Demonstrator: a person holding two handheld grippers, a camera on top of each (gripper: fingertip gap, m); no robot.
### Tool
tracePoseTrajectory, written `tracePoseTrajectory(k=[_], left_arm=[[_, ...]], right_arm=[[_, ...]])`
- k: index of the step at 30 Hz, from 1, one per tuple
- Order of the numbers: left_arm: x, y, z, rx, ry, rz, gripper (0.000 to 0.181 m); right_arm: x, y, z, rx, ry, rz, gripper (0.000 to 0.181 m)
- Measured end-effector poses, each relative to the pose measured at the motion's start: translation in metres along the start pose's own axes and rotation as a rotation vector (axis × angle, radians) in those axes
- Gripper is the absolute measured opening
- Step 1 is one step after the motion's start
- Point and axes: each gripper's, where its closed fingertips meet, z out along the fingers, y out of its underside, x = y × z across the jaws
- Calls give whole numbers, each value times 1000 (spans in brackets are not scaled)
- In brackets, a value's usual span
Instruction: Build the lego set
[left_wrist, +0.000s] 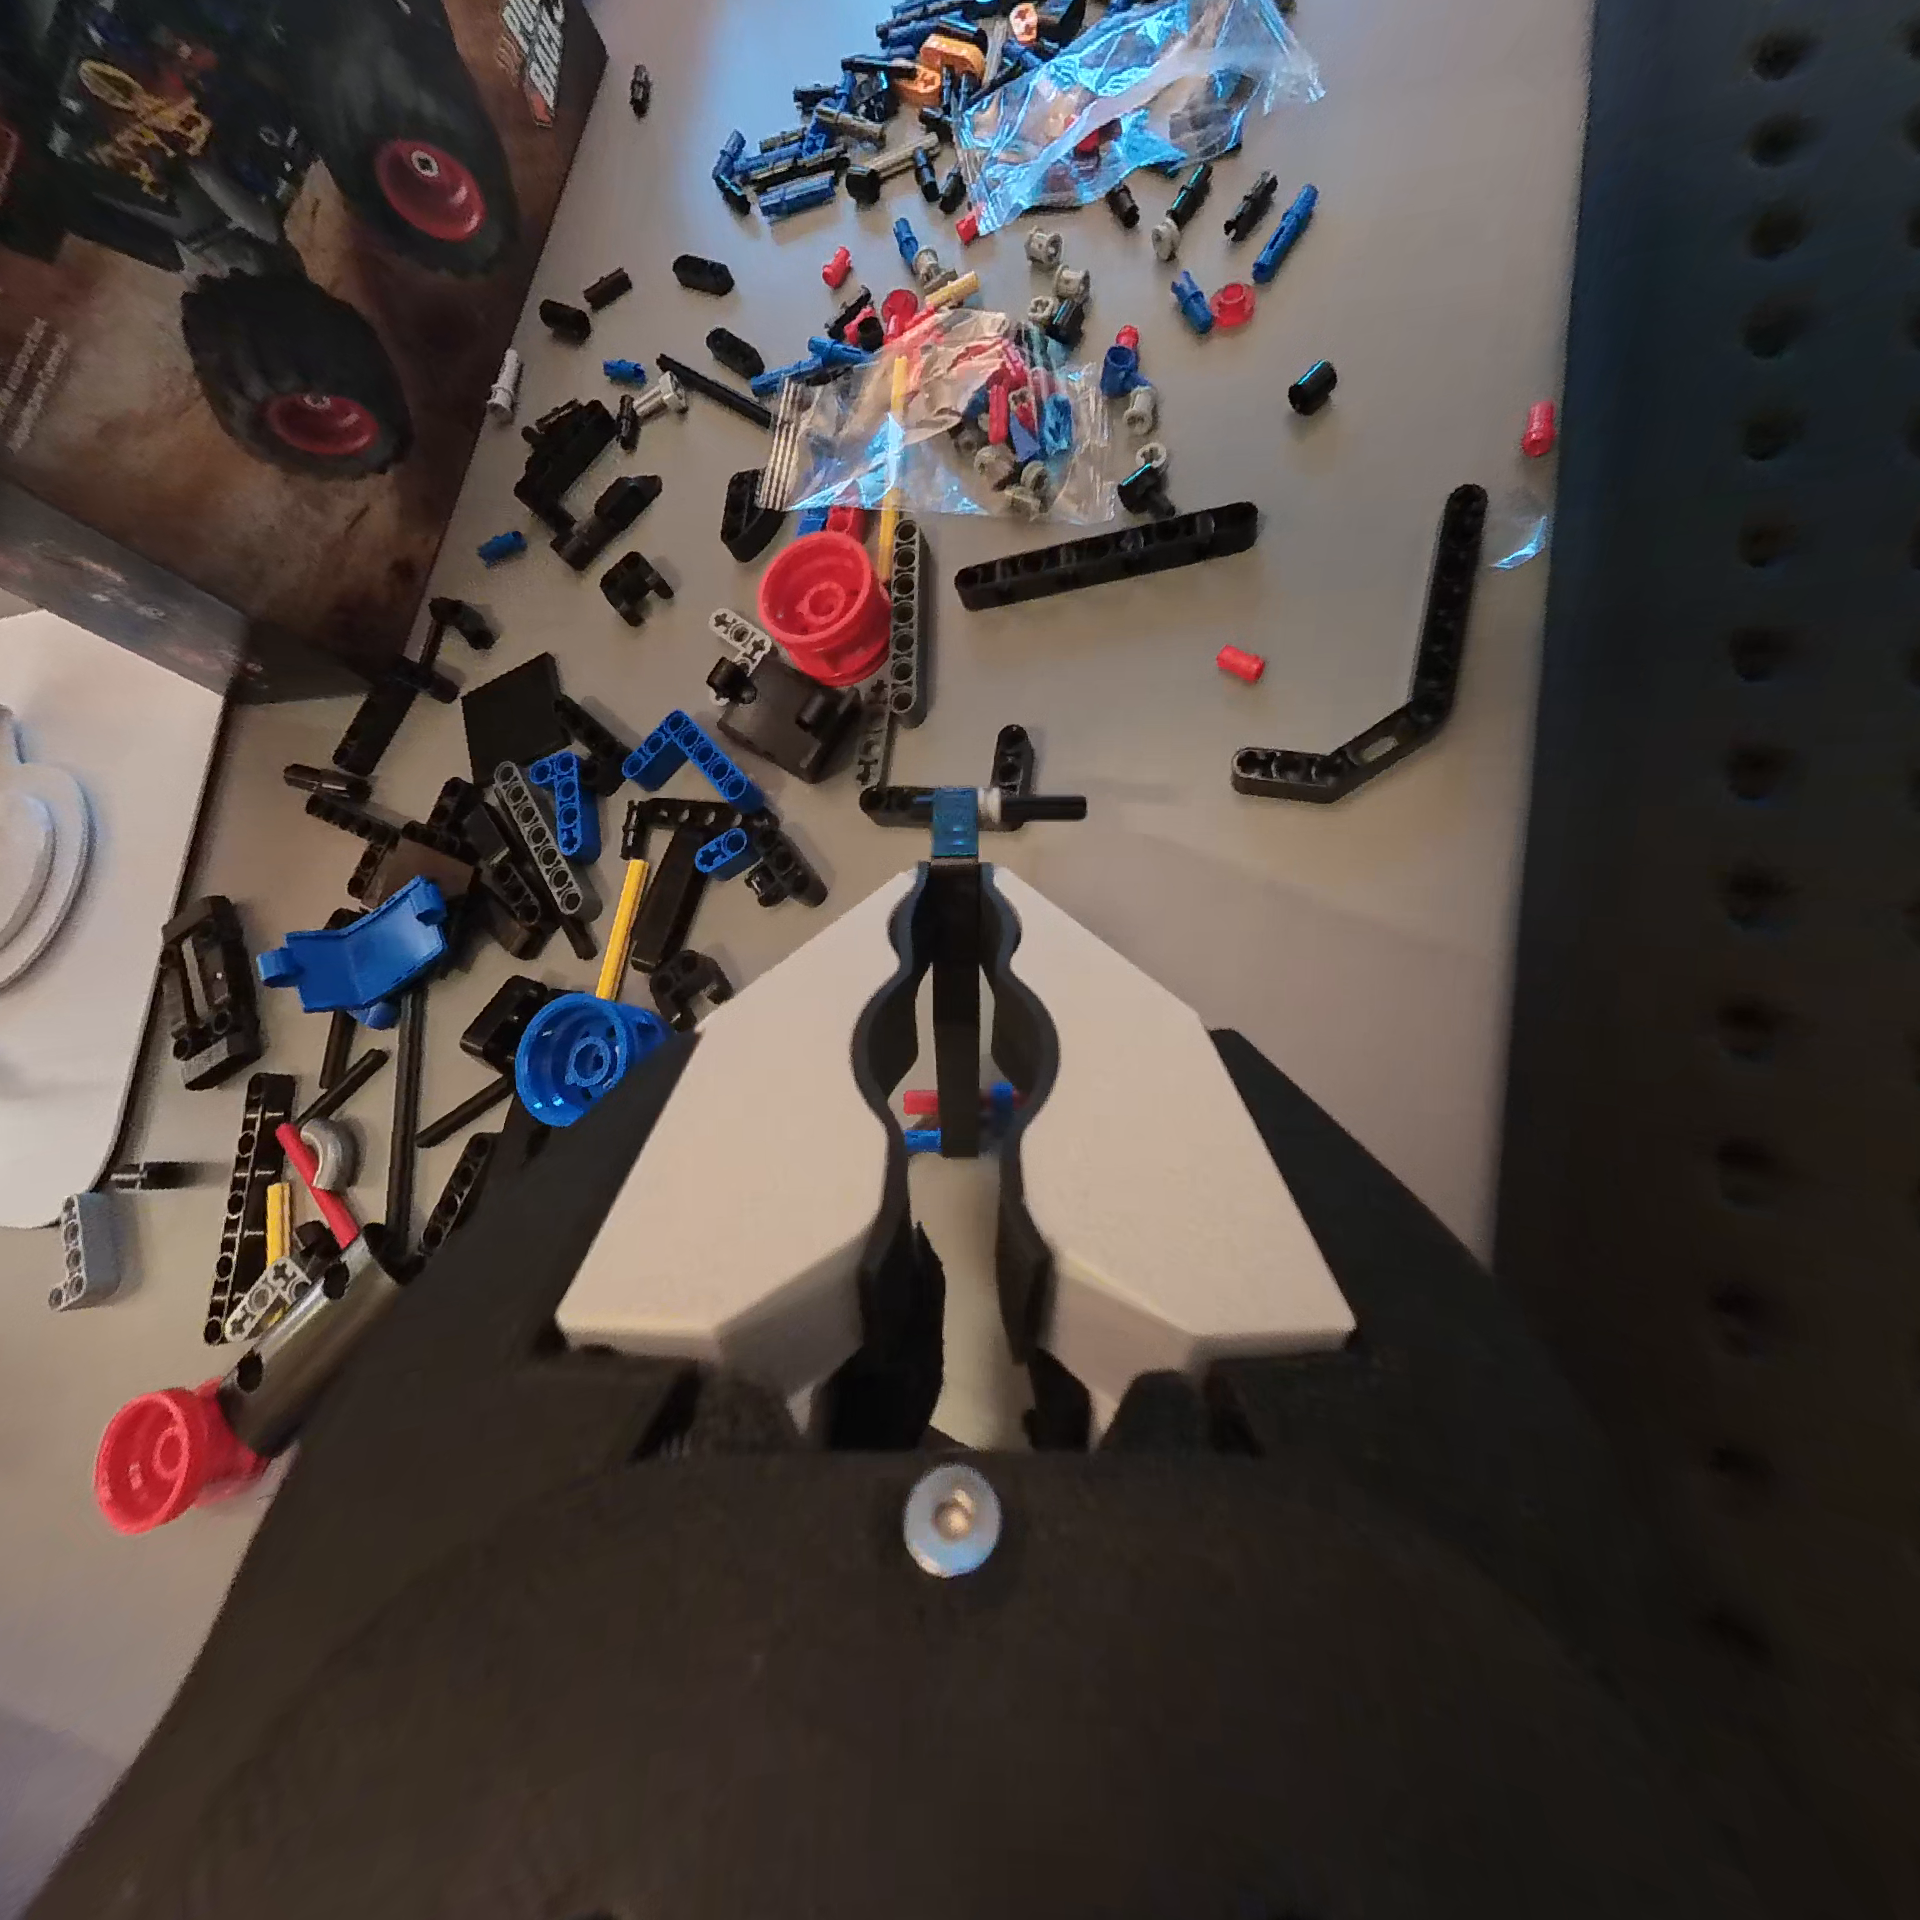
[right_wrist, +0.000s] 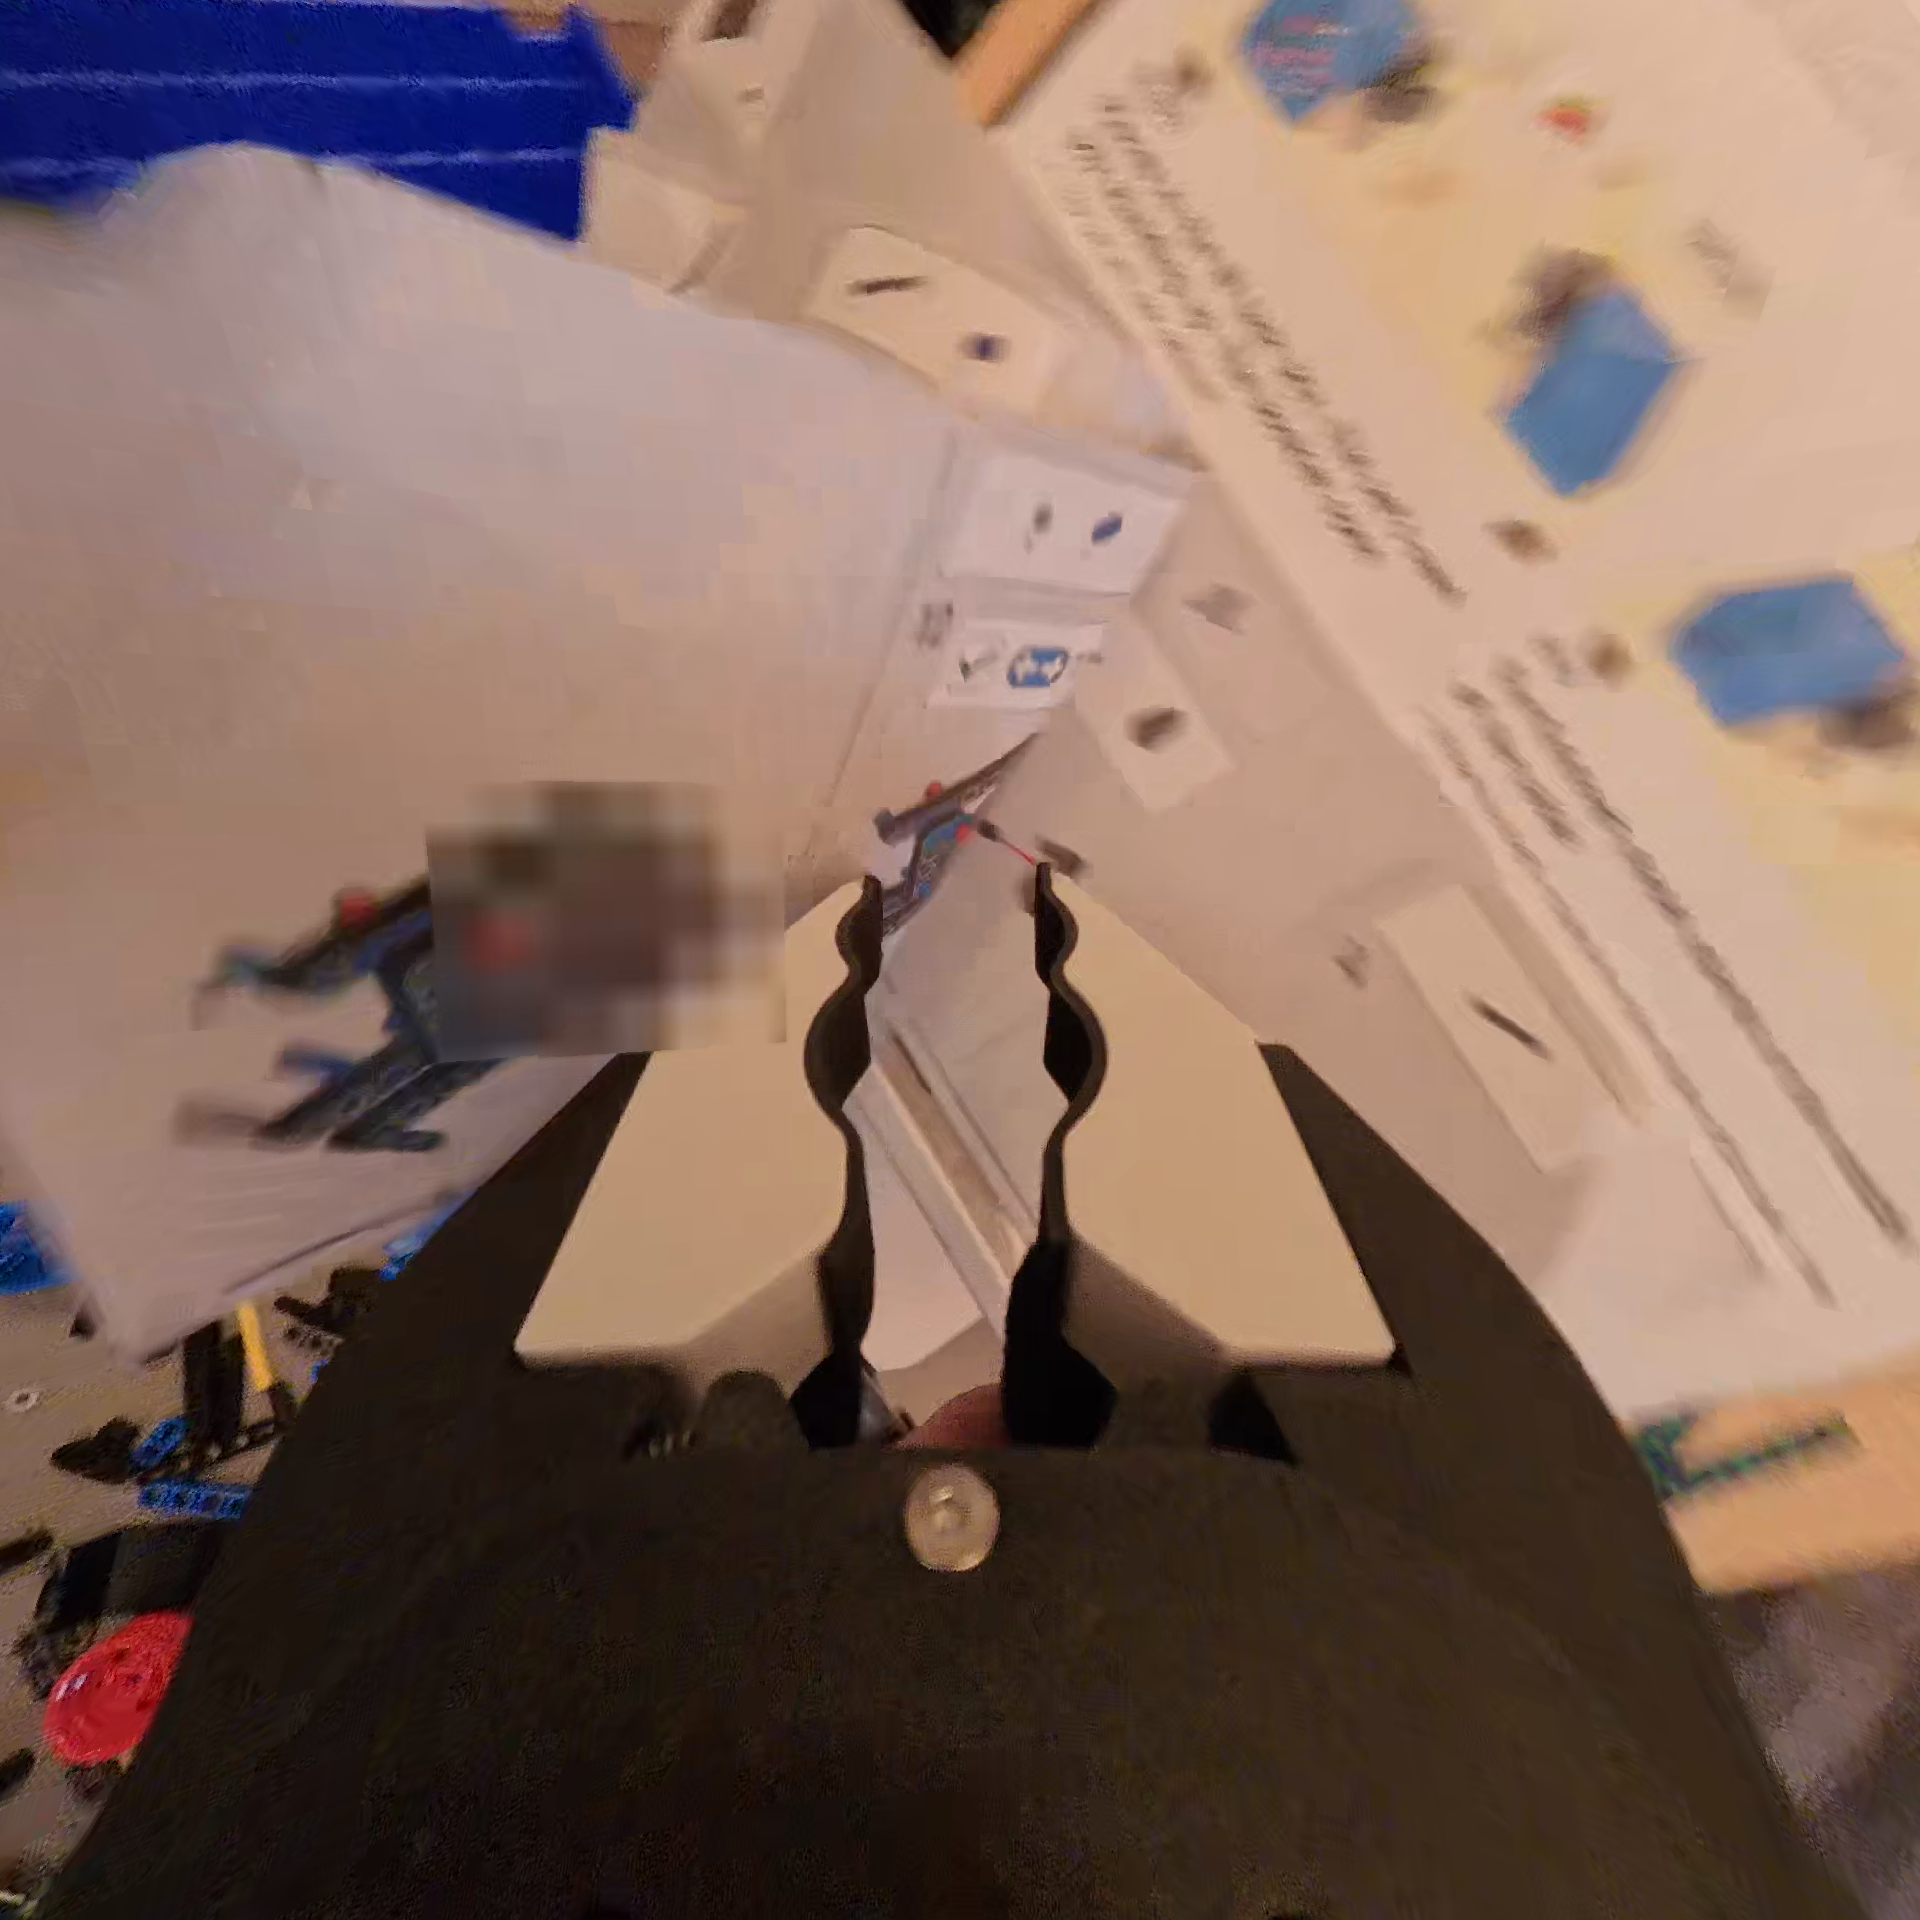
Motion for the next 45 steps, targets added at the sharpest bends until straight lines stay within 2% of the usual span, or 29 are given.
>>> tracePoseTrajectory(k=[4, 7, 10, 12, 19, 24, 28, 31, 33, 36, 39, 40, 42, 45], left_arm=[[1, 4, 1, -18, 7, -2, 6], [3, 9, 2, -49, 28, 0, 5], [7, 15, 5, -99, 31, 27, 12], [9, 18, 8, -131, 26, 42, 16], [3, 29, 10, -204, -20, 90, 31], [-5, 29, 8, -215, -41, 54, 54], [-15, 23, -13, -186, -38, -5, 63], [-48, 12, -51, -146, -104, -36, 62], [-87, 8, -82, -113, -198, -62, 57], [-184, 15, -128, -71, -463, -123, 51], [-282, 31, -165, 3, -663, -263, 55], [-311, 40, -173, 26, -710, -322, 57], [-354, 60, -176, 54, -712, -461, 67], [-395, 83, -166, 108, -656, -611, 68]], right_arm=[[-32, -25, 37, -9, -19, -163, 28], [-46, -51, 55, 42, 25, -266, 27], [-43, -55, 73, -12, 109, -354, 27], [-41, -51, 81, -53, 112, -358, 27], [-40, -49, 74, -10, 75, -321, 26], [-42, -47, 72, 1, 61, -332, 30], [-43, -47, 72, 13, 61, -337, 30], [-45, -43, 73, 26, 65, -355, 29], [-46, -42, 73, 41, 70, -366, 30], [-47, -41, 72, 60, 70, -366, 31], [-50, -41, 72, 66, 72, -412, 31], [-50, -40, 72, 61, 83, -427, 32], [-51, -40, 72, 60, 112, -485, 32], [-61, -40, 72, 67, 89, -499, 33]])
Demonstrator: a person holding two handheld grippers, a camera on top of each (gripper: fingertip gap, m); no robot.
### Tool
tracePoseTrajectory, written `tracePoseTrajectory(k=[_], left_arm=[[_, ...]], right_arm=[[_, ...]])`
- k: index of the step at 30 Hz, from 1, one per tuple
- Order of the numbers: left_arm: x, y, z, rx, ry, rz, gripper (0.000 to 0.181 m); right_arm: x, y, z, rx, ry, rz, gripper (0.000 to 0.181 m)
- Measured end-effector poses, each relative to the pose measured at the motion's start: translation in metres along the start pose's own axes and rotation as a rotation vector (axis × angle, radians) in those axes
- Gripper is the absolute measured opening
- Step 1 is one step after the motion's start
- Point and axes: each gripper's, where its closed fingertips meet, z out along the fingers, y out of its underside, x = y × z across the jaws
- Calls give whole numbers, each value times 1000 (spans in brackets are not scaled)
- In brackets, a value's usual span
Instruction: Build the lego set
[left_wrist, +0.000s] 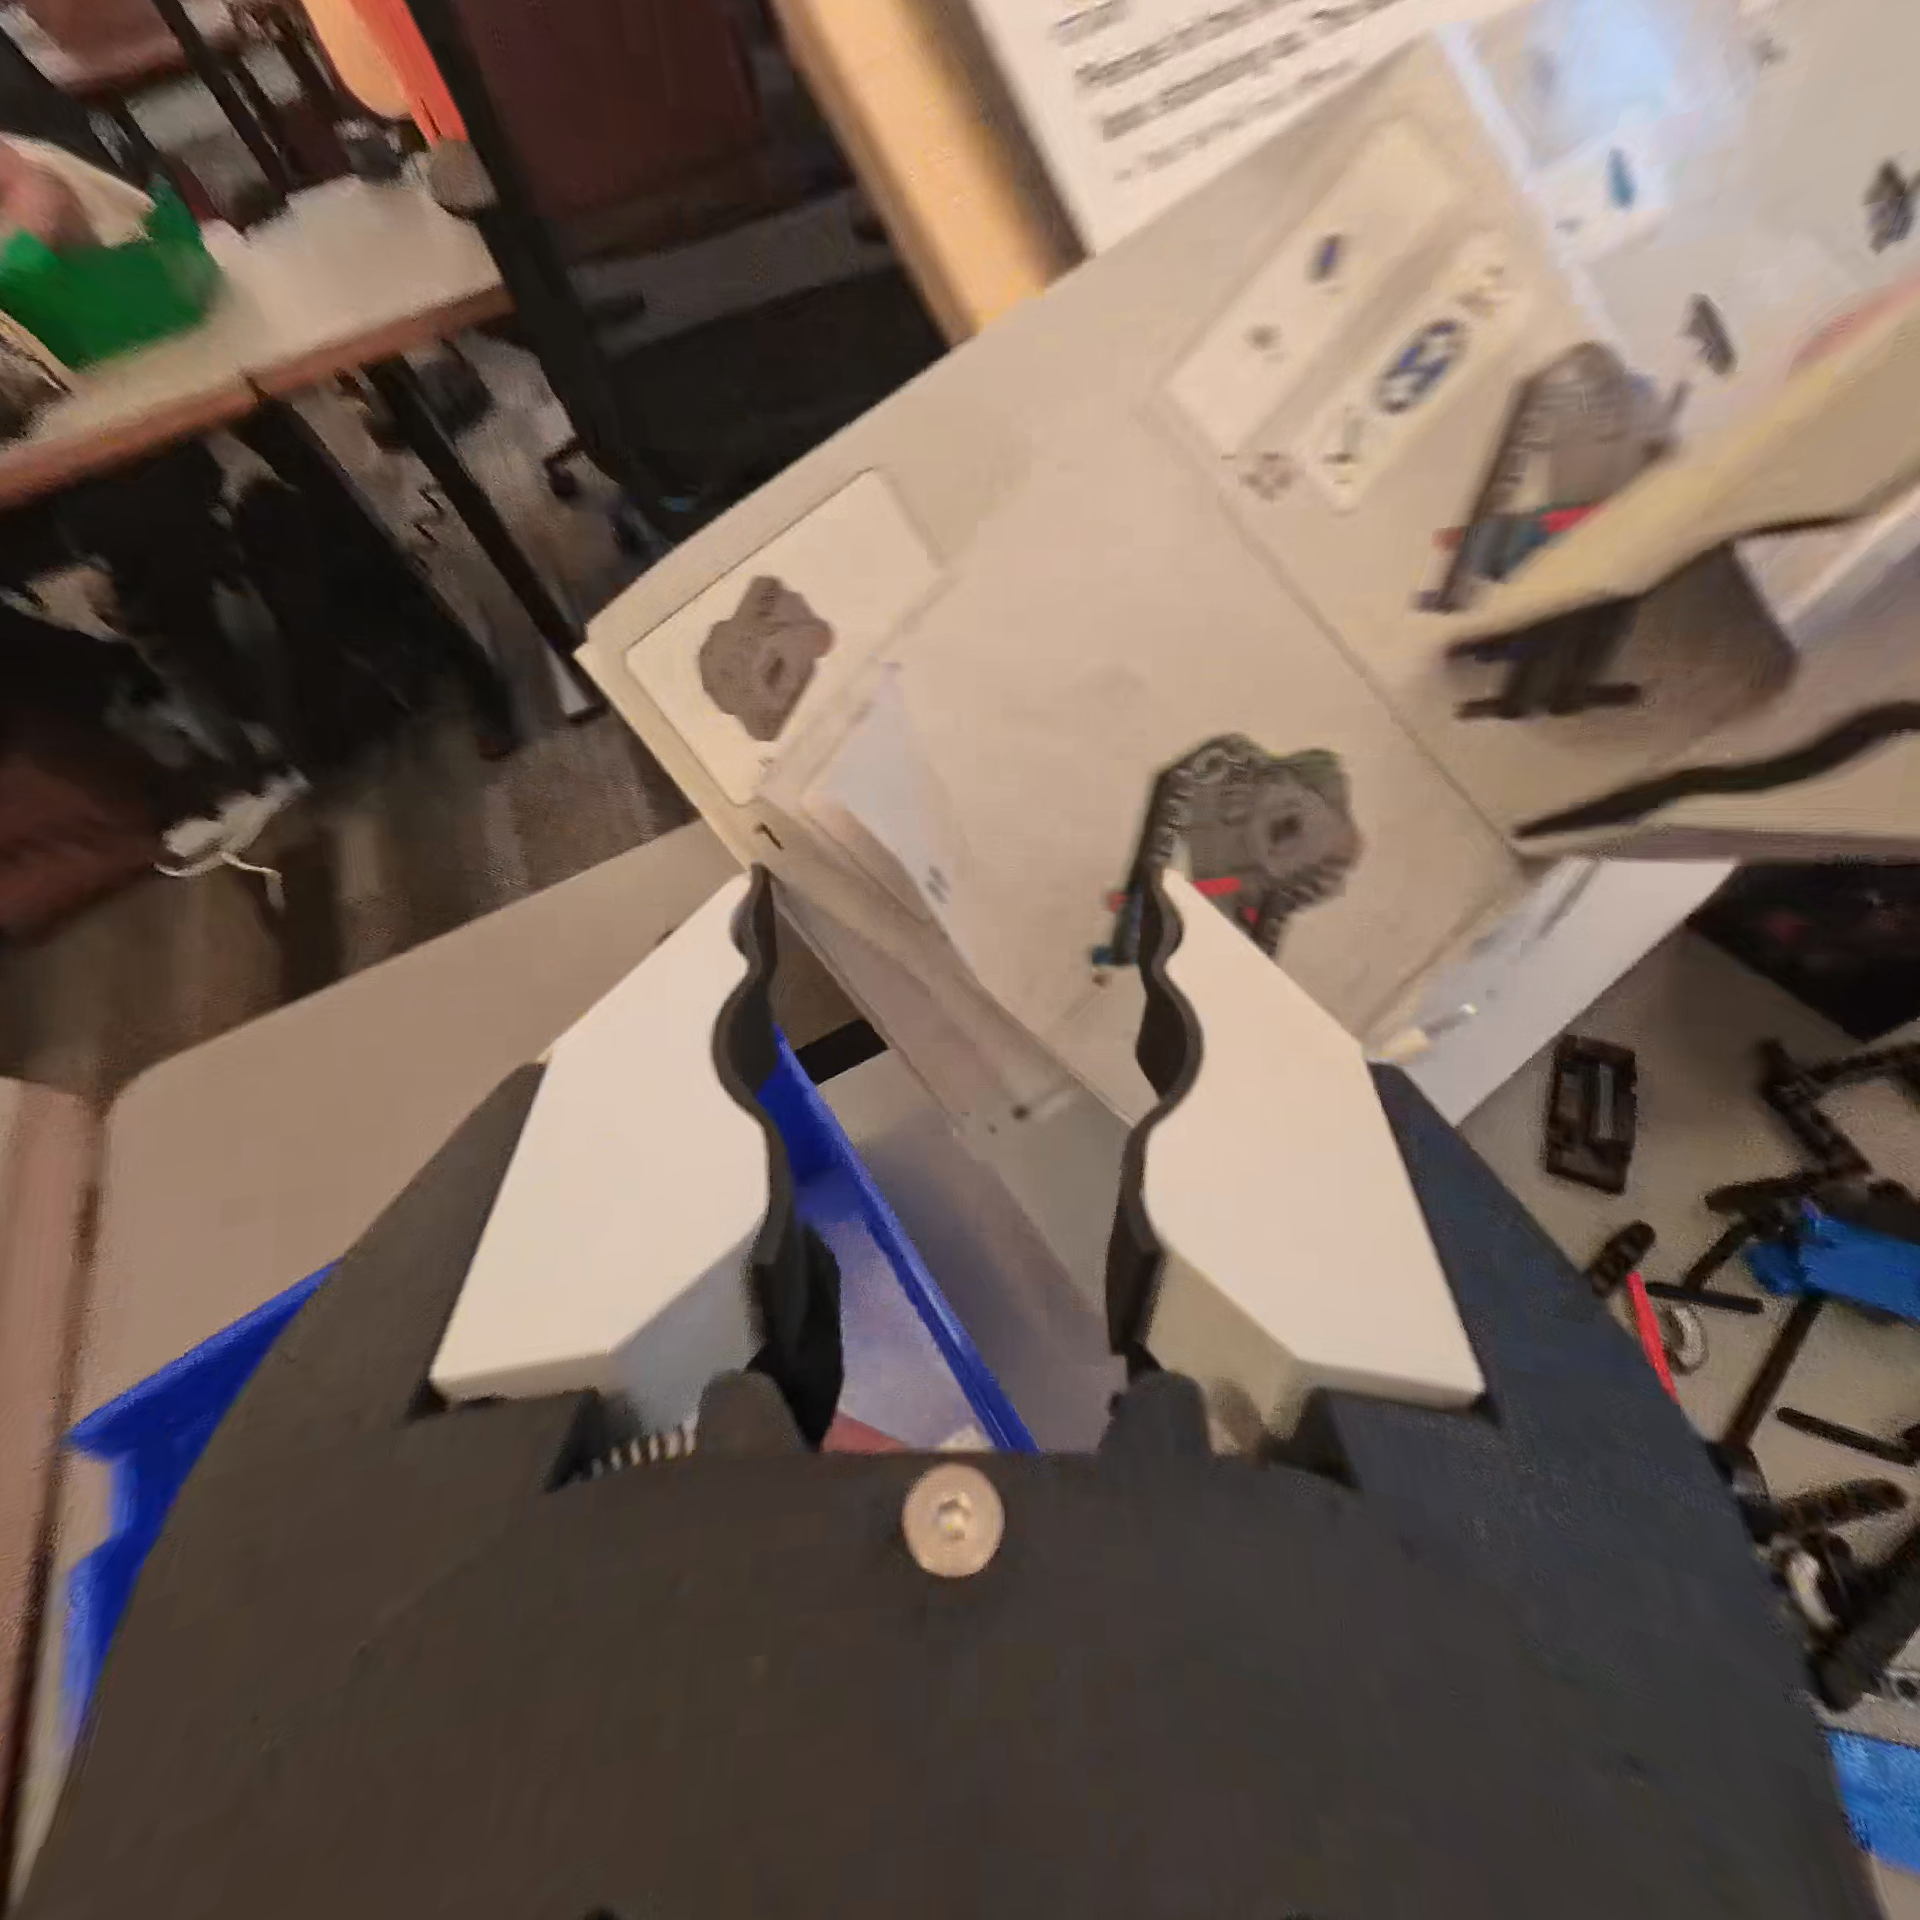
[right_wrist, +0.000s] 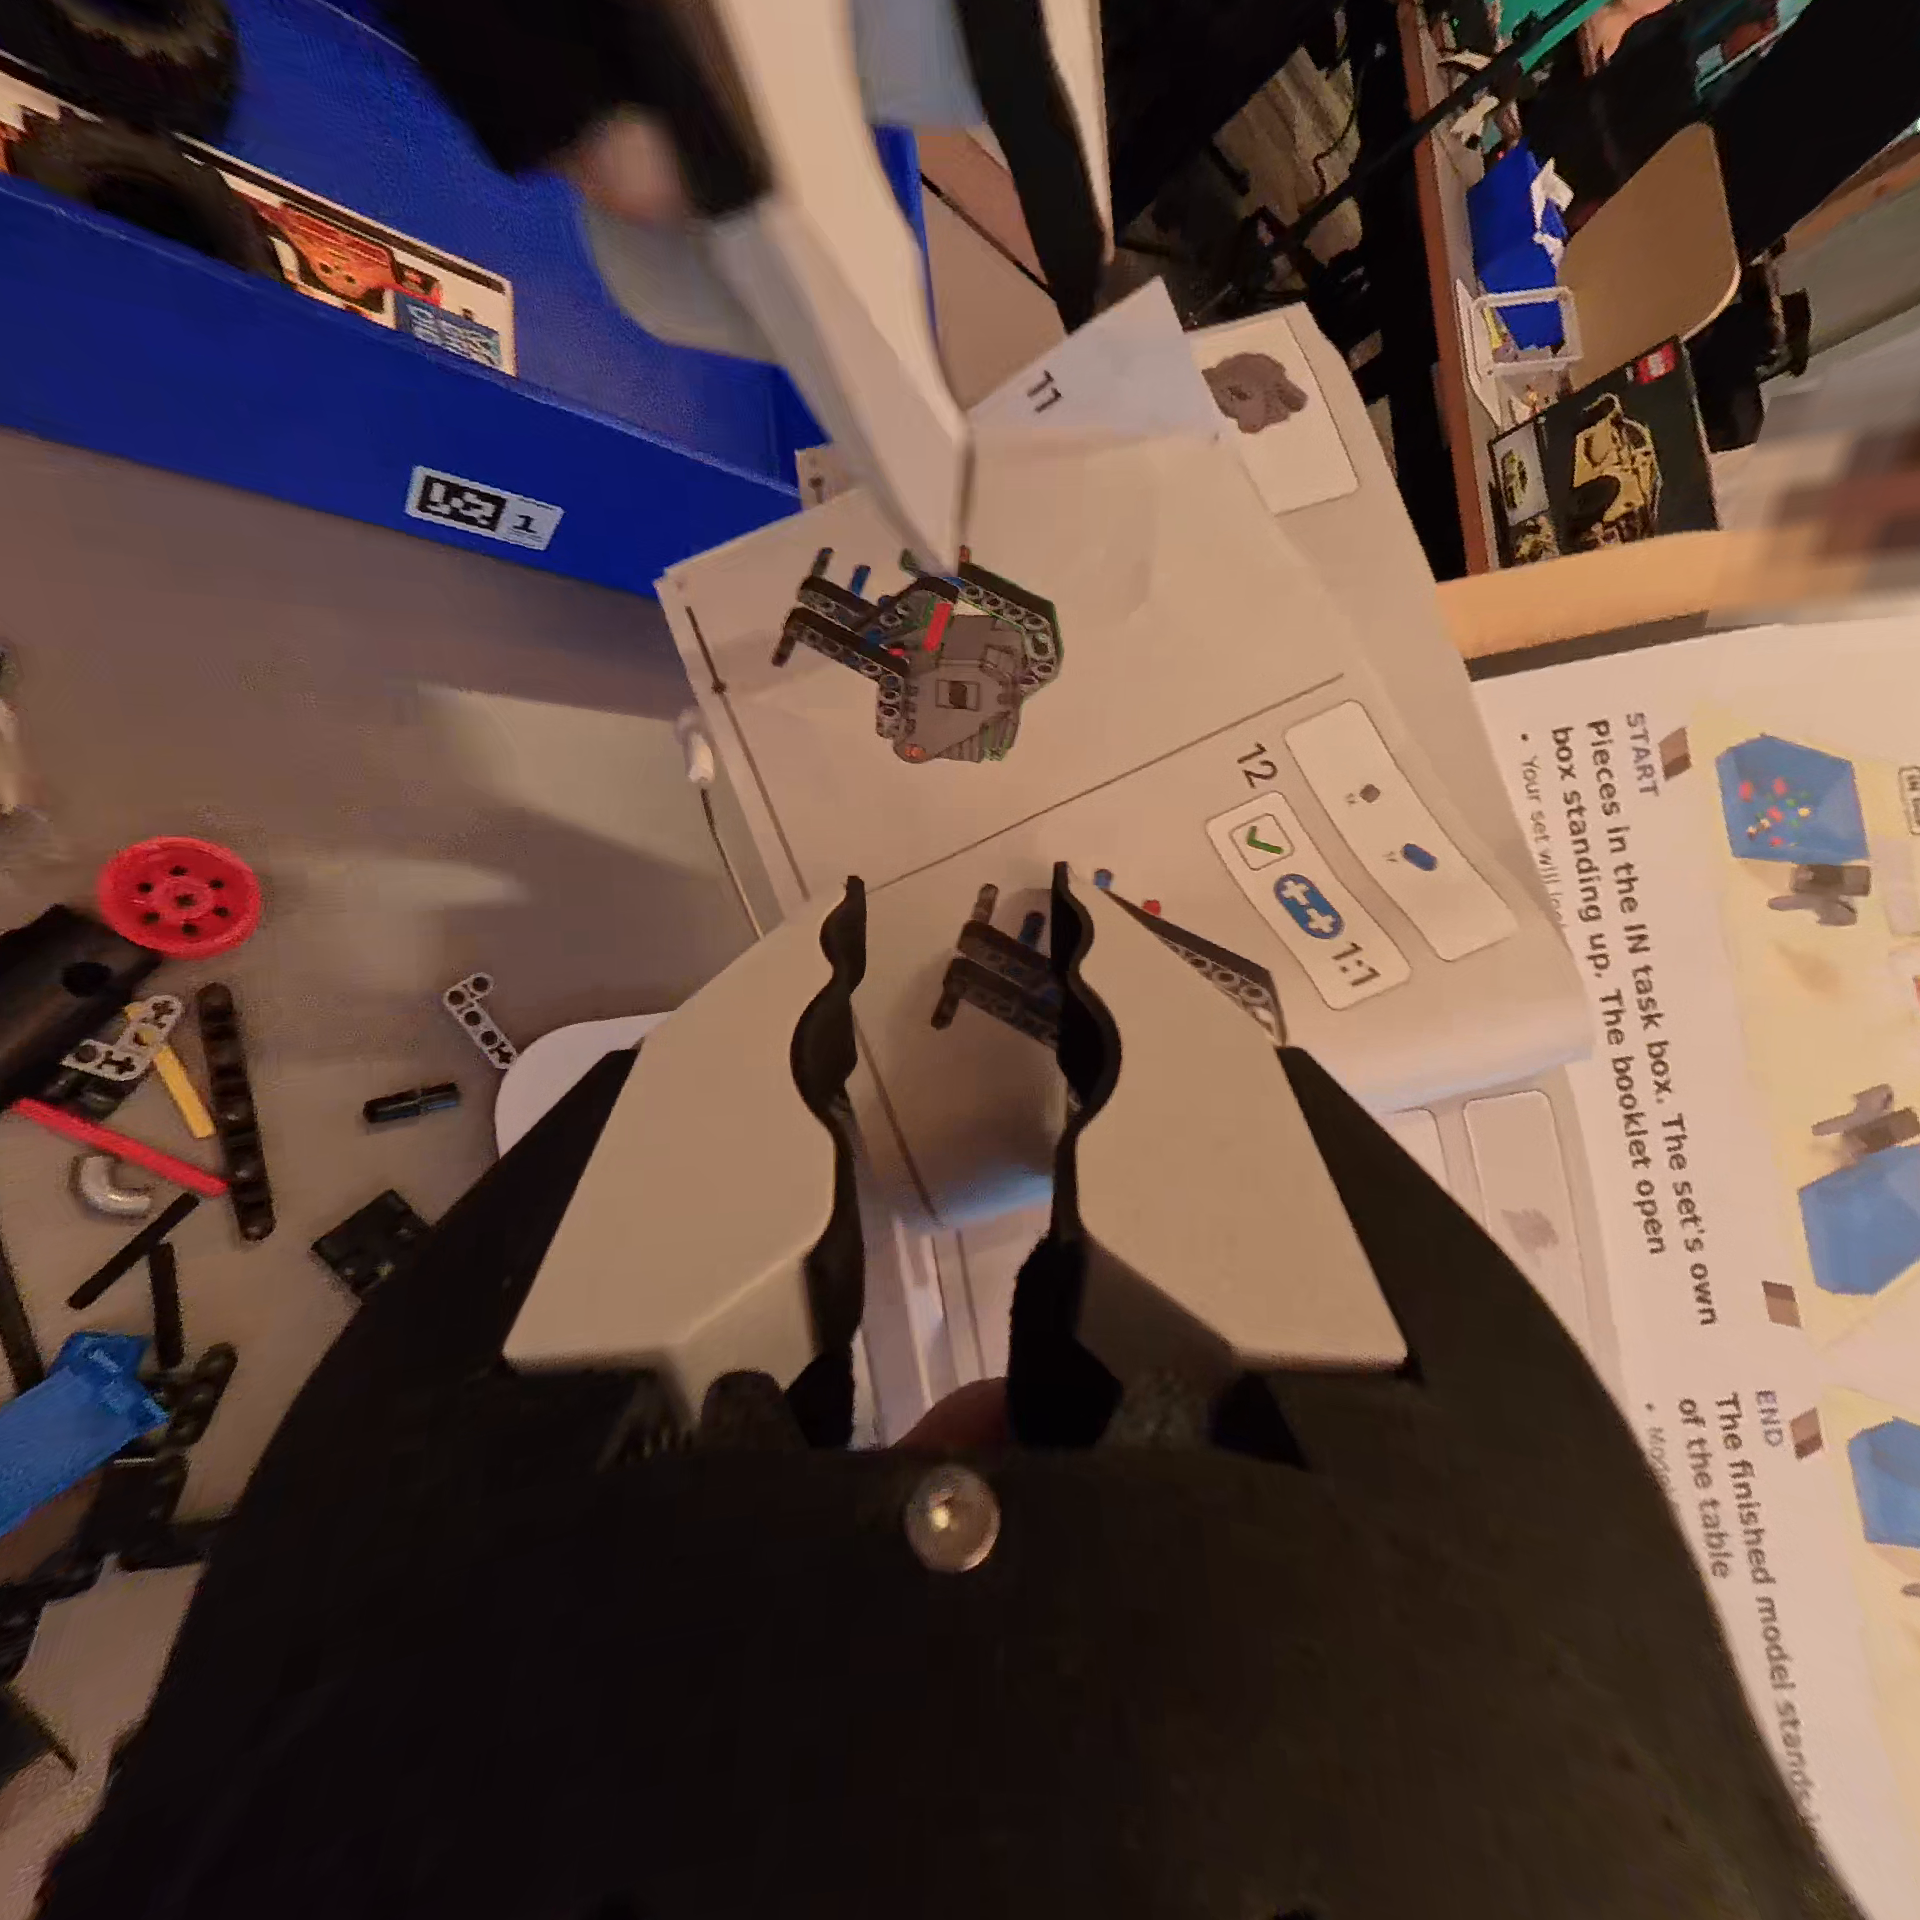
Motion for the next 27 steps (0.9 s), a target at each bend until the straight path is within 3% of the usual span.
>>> tracePoseTrajectory(k=[7, 12, 17, 27], left_arm=[[5, 0, 22, 17, 120, -47, 0], [9, -13, 18, 85, 198, -97, 0], [2, -15, 16, 96, 175, -76, 0], [-7, -7, 27, 76, 157, -98, 0]], right_arm=[[-19, -9, -8, 29, -50, -112, 27], [-41, -1, -3, -49, -126, -221, 26], [-38, 10, 8, -105, -85, -252, 0], [-35, 0, 0, 35, -94, -98, 0]])
